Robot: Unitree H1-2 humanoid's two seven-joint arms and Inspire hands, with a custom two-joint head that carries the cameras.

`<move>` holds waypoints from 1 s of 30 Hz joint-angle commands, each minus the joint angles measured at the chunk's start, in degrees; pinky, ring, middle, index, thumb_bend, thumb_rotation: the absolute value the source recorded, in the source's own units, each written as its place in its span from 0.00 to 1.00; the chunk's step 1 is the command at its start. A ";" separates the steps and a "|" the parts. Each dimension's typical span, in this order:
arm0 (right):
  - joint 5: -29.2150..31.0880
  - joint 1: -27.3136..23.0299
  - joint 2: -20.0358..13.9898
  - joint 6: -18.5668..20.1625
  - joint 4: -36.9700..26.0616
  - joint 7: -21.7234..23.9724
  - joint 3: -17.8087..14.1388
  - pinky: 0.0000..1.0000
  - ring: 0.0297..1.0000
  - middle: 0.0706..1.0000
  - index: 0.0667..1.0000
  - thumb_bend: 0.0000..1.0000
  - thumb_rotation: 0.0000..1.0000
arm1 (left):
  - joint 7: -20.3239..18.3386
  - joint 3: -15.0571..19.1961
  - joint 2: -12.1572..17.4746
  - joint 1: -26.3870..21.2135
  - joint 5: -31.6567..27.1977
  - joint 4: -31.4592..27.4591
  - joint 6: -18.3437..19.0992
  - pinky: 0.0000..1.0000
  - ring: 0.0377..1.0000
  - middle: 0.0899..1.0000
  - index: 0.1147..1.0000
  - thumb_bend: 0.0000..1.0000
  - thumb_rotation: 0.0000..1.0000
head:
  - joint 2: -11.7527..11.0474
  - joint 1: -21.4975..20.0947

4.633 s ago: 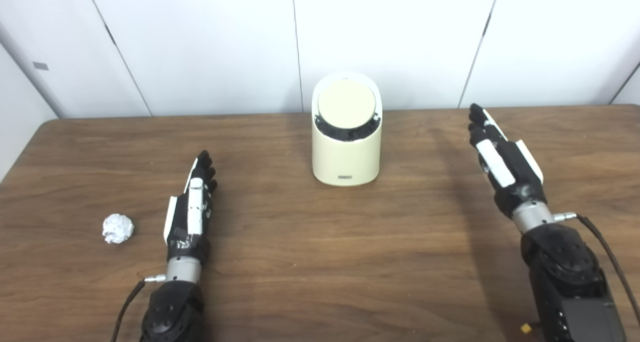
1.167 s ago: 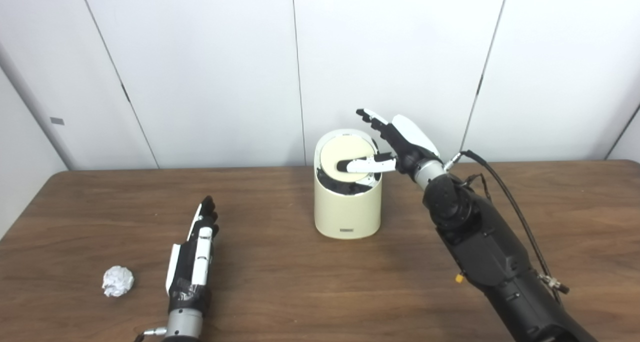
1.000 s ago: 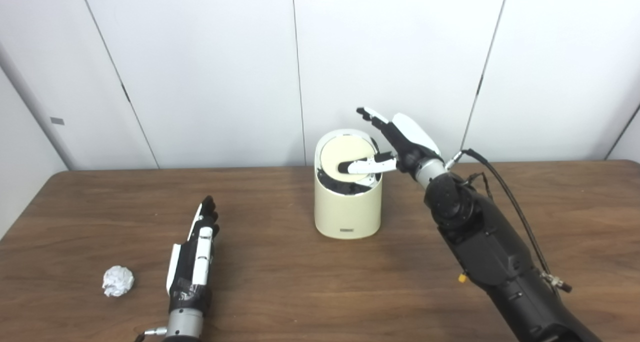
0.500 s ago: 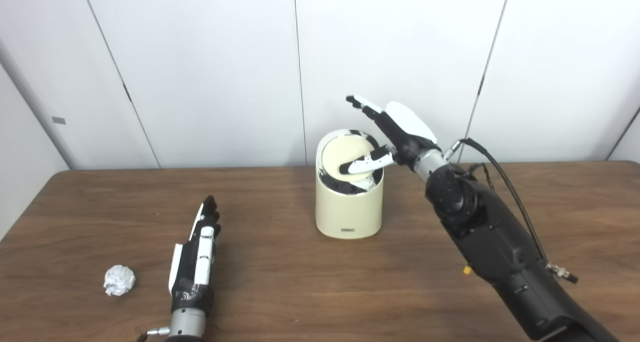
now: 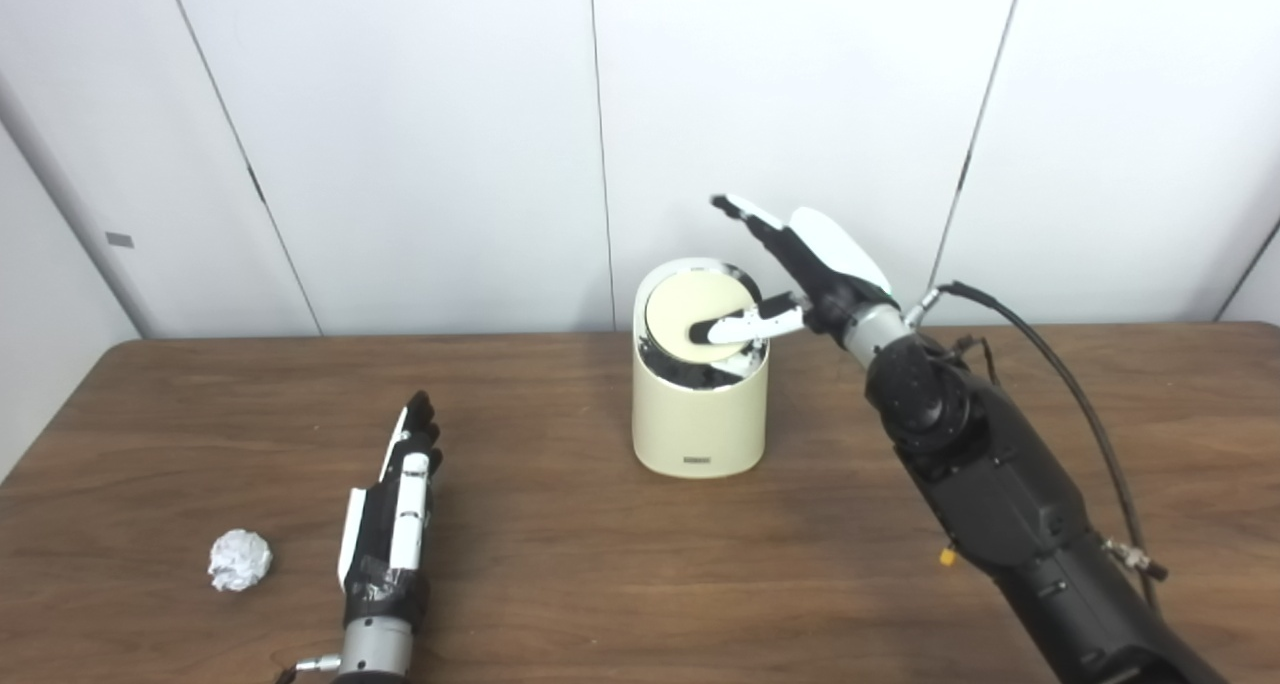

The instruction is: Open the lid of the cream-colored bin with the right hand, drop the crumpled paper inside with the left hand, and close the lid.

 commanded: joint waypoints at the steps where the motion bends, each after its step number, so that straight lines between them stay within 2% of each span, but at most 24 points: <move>1: 1.23 -1.41 0.27 -0.37 -2.25 -1.40 -1.86 0.84 0.91 0.91 0.91 0.69 0.35 | -0.35 -1.09 -1.45 2.50 -0.34 2.10 -0.73 1.00 1.00 1.00 1.00 0.37 0.90 | 0.07 0.05; 6: 5.59 -0.64 2.59 0.59 -3.91 -0.93 -5.61 0.82 0.90 0.91 0.92 0.65 0.47 | -0.19 -1.39 -1.42 2.80 0.25 1.38 0.20 1.00 1.00 1.00 1.00 0.36 0.92 | -0.02 -0.08; 14: 9.71 0.86 3.23 3.48 -7.39 -0.29 -8.41 0.81 0.89 0.91 0.92 0.55 0.58 | -0.17 -1.80 -0.78 2.91 0.73 1.78 0.10 1.00 1.00 1.00 1.00 0.35 0.92 | 0.08 -0.19; 22: 12.12 4.89 2.09 8.10 -12.87 1.02 -9.91 0.83 0.88 0.90 0.92 0.51 0.60 | -0.49 -1.63 -0.53 2.95 -0.06 1.64 0.37 1.00 1.00 1.00 1.00 0.36 0.91 | 0.37 -0.50; 25: 13.16 6.57 1.45 8.43 -14.25 1.28 -10.61 0.82 0.88 0.91 0.92 0.50 0.61 | -0.64 -1.62 -0.29 3.01 -0.06 1.51 0.51 1.00 1.00 1.00 1.00 0.37 0.91 | 0.50 -0.75; 30: 17.85 10.55 0.84 8.35 -17.95 2.43 -13.28 0.89 0.93 0.94 0.93 0.48 0.64 | -0.86 -1.51 -0.02 3.02 -0.36 1.43 0.71 1.00 1.00 1.00 1.00 0.36 0.92 | 0.83 -1.22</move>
